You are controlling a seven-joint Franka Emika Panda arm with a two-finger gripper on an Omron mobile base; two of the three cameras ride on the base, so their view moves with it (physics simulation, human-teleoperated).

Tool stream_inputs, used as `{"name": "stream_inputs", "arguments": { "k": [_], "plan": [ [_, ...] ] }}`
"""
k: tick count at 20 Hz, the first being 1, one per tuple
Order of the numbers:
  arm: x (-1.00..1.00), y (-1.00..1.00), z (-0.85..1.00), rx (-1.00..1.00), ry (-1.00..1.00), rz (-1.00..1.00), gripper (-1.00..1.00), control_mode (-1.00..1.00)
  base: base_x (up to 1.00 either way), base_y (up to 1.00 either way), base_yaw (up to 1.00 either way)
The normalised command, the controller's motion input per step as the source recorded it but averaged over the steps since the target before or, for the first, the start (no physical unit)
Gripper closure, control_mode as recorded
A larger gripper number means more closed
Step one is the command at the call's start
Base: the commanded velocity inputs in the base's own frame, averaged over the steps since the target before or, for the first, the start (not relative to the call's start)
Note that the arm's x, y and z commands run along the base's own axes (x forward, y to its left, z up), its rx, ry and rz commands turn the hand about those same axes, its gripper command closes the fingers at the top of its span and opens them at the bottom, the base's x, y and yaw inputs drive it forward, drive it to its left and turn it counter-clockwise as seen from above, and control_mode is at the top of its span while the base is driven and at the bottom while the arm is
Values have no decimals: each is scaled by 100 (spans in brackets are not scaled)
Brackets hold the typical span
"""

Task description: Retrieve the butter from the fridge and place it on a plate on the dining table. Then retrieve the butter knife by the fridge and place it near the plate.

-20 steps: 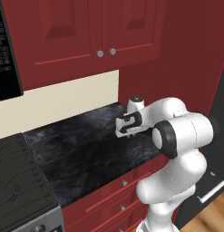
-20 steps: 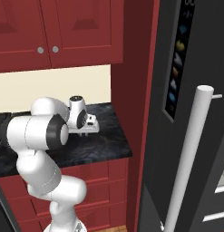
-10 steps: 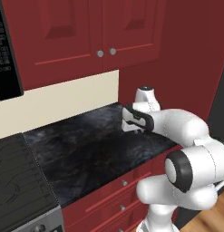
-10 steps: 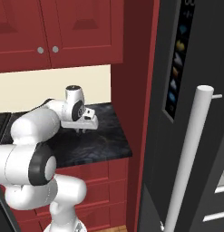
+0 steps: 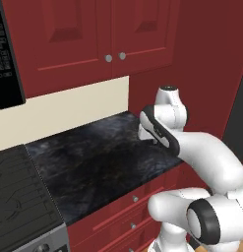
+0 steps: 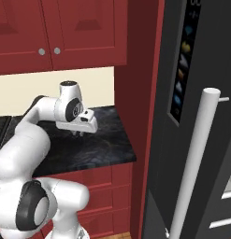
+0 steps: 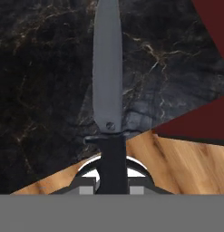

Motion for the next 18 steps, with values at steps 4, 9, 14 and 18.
{"name": "stream_inputs", "arguments": {
  "k": [4, 9, 14, 18],
  "plan": [
    [-34, 0, 21, 0, -7, -3, 100, -100, 0, 0, 0],
    [-4, -1, 0, 0, 0, -1, 100, -100, 0, 0, 0],
    [-4, 0, 0, 0, -2, 0, 100, -100, 0, 0, 0],
    [-9, 0, 0, 0, -4, 0, 100, 100, -12, 0, 0]
  ]
}}
